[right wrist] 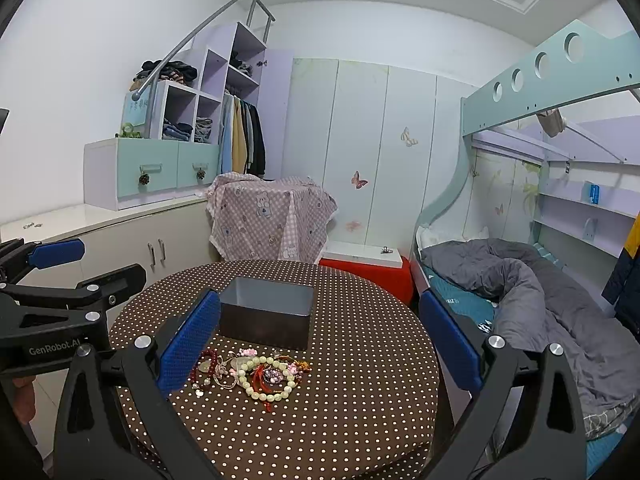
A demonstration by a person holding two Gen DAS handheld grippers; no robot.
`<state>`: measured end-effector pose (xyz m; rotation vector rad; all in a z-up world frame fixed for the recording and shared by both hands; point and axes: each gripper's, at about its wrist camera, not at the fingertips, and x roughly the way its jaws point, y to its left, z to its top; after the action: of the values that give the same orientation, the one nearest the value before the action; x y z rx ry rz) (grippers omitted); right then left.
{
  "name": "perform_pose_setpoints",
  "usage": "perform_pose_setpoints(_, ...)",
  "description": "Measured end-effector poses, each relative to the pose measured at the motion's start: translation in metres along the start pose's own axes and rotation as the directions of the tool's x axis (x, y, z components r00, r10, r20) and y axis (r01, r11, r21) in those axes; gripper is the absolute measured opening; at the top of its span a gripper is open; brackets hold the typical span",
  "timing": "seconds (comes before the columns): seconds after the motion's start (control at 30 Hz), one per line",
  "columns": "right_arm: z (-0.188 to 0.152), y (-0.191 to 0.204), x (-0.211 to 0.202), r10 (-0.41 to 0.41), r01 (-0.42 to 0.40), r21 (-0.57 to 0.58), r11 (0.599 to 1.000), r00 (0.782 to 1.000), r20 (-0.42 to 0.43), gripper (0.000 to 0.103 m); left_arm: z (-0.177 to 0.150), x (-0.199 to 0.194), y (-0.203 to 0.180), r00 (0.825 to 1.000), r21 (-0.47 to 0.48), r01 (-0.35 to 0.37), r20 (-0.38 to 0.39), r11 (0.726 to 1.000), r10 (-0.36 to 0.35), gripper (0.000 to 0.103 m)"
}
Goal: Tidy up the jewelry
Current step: 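Move both tools toward the jewelry pile beside the grey box, then grasp the red bead bracelet with the left tool while the right grasps the cream bead bracelet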
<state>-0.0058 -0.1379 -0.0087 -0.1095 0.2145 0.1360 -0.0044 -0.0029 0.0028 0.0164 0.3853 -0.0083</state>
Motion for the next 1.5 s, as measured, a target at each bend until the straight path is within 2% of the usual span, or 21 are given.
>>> perform_pose_setpoints(0.47, -0.004, -0.001, 0.013, -0.003, 0.003, 0.002, 1.000, 0.999, -0.040, 0.095, -0.002, 0.018, 0.003, 0.999, 0.030, -0.009, -0.042, 1.000, 0.011, 0.086)
perform_pose_setpoints(0.53, -0.006, -0.001, 0.016, -0.005, 0.005, 0.004, 1.000, 0.999, -0.053, 0.095, -0.004, 0.023, 0.004, 0.998, 0.030, -0.011, -0.066, 0.999, 0.013, 0.086)
perform_pose_setpoints(0.57, -0.007, -0.002, 0.020, -0.008, 0.008, 0.007, 1.000, 0.998, -0.065, 0.095, -0.004, 0.026, 0.004, 0.994, 0.041, -0.014, -0.107, 0.999, 0.018, 0.086)
perform_pose_setpoints(0.83, -0.018, -0.006, 0.044, -0.027, 0.030, 0.019, 0.999, 0.989, -0.145, 0.095, -0.014, 0.053, 0.011, 0.983, 0.033, -0.015, -0.182, 0.999, 0.020, 0.086)
perform_pose_setpoints(1.03, -0.034, -0.008, 0.070, -0.042, 0.048, 0.019, 0.999, 0.972, -0.232, 0.095, -0.024, 0.080, 0.015, 0.967, 0.032, -0.011, -0.254, 0.999, 0.018, 0.086)
perform_pose_setpoints(1.2, -0.047, -0.009, 0.092, -0.025, 0.032, 0.019, 0.999, 0.952, -0.305, 0.095, -0.033, 0.101, 0.019, 0.946, 0.032, 0.004, -0.324, 0.999, 0.006, 0.086)
perform_pose_setpoints(1.4, -0.066, -0.006, 0.120, -0.010, 0.015, 0.011, 1.000, 0.925, -0.380, 0.095, -0.048, 0.130, 0.025, 0.912, 0.013, 0.020, -0.409, 1.000, -0.013, 0.084)
perform_pose_setpoints(1.47, -0.072, -0.004, 0.128, -0.012, 0.014, 0.003, 1.000, 0.913, -0.407, 0.088, -0.052, 0.140, 0.028, 0.899, 0.006, 0.019, -0.437, 1.000, -0.015, 0.082)
perform_pose_setpoints(1.5, -0.075, -0.004, 0.132, -0.004, 0.007, 0.004, 1.000, 0.907, -0.421, 0.081, -0.054, 0.144, 0.029, 0.893, -0.003, 0.021, -0.449, 1.000, -0.020, 0.081)
